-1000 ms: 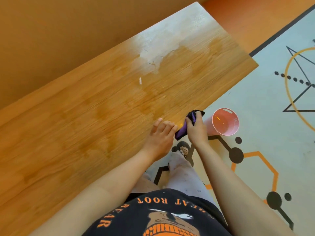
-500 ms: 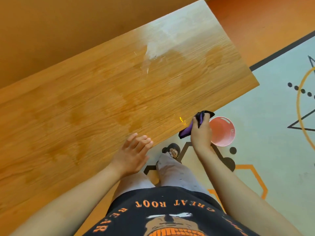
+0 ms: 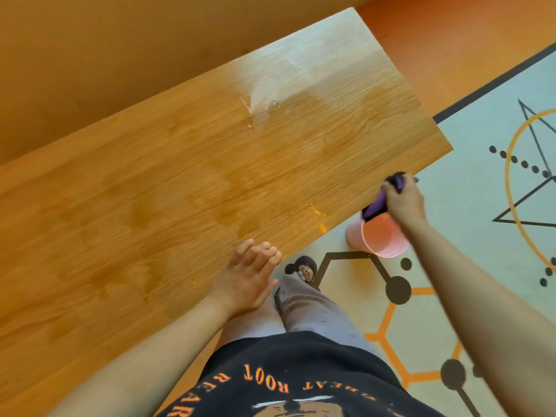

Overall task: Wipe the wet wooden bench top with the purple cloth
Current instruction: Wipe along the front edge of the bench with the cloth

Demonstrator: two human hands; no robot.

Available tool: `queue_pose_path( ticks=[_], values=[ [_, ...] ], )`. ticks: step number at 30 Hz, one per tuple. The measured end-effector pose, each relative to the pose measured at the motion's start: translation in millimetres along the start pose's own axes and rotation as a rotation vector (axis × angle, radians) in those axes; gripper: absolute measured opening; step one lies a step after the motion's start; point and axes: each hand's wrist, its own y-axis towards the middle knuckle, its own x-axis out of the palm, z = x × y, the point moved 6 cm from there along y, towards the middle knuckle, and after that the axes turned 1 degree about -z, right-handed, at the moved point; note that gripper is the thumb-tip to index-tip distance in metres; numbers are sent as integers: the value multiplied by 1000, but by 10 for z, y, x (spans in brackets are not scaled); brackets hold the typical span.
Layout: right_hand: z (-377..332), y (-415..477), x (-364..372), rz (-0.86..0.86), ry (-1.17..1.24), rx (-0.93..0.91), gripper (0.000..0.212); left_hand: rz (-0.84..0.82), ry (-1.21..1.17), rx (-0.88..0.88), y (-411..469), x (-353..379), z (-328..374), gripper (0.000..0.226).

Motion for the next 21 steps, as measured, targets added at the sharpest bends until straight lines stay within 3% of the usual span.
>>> queue_pose_path(
  ticks=[4, 12, 21],
  values=[
    [7, 27, -30, 82, -105, 17, 25, -19, -41, 1, -18, -12, -18, 51],
    [-162, -1058, 770, -3, -108, -131, 24, -24, -43, 6, -18, -6, -8, 53],
    [-119, -805, 708, -94, -248, -245, 26, -12, -17, -2, 3, 7, -15, 55]
  ],
)
